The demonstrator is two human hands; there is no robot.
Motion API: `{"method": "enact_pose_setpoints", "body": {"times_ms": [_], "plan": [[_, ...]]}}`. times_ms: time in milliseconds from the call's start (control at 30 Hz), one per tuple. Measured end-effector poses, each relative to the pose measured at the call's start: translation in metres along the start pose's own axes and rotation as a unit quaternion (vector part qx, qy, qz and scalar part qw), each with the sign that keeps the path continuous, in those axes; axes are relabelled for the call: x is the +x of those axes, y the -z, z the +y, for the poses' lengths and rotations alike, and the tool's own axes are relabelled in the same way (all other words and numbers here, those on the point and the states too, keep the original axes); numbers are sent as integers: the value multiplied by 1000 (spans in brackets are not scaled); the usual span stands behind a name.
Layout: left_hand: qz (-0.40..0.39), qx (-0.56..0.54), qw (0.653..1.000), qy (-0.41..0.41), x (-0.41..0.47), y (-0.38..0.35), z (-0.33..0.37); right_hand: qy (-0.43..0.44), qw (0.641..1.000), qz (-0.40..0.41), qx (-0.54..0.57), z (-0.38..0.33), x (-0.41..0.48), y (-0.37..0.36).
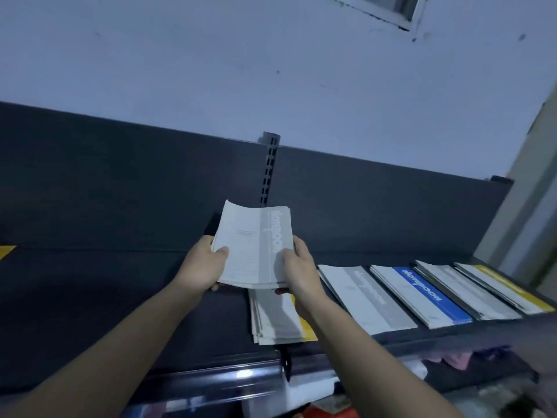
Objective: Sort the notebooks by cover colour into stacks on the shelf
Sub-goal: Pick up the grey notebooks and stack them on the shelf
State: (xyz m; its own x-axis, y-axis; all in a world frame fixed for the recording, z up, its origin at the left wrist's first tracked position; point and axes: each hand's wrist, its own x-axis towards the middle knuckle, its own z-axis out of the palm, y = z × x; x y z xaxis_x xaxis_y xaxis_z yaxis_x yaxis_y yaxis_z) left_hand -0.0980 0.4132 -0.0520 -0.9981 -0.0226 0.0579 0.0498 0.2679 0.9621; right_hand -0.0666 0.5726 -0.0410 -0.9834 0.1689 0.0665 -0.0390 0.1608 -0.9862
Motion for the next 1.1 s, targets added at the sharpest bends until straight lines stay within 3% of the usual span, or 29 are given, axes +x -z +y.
{"method": "enact_pose_setpoints", "body": {"times_ms": [433,600,833,1100], "plan": [[-110,44,993,-3,20,-139,27,-22,989,111,-98,39,31,134],[-139,111,984,-4,26,-186,22,-38,981,129,-142,60,45,176],[-134,312,940,-42,27,-240,17,-41,952,85,-292,92,66,232],[-108,429,897,-4,12,-275,17,-25,902,4,-431,115,86,264]]}}
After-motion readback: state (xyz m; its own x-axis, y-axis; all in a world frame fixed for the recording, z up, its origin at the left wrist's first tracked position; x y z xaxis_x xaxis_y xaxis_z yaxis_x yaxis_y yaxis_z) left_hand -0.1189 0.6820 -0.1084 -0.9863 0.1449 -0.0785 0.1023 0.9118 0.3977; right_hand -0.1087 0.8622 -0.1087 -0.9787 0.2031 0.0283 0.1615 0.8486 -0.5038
